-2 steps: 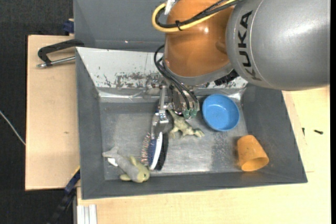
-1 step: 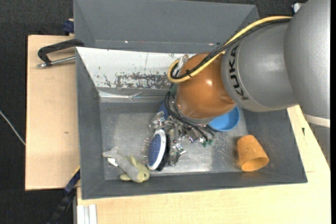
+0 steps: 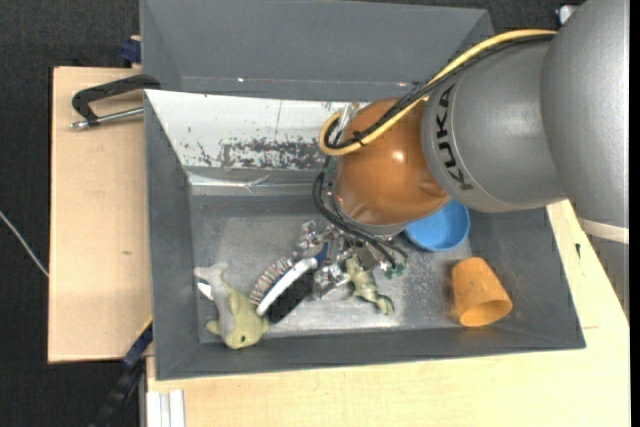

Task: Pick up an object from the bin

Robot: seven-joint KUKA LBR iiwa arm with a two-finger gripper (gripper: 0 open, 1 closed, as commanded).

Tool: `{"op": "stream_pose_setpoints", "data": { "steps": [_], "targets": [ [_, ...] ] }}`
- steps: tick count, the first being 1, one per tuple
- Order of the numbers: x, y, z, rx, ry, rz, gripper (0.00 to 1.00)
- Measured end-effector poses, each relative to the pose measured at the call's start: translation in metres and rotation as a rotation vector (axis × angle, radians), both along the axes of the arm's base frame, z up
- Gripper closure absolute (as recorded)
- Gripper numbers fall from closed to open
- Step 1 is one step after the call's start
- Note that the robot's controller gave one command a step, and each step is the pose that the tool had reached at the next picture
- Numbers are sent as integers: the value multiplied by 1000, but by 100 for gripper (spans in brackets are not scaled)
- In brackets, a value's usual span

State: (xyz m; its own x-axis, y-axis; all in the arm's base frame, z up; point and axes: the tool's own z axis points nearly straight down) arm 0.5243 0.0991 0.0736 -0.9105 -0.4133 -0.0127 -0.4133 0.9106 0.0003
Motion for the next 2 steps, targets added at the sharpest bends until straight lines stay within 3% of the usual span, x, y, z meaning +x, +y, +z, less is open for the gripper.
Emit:
{"op": "stream_pose_setpoints", "data": {
  "steps": [1,2],
  "targets": [
    [-7,-12,112,-3,0,21,100],
    [19,27,226,-4,-3,253,100]
  ]
}}
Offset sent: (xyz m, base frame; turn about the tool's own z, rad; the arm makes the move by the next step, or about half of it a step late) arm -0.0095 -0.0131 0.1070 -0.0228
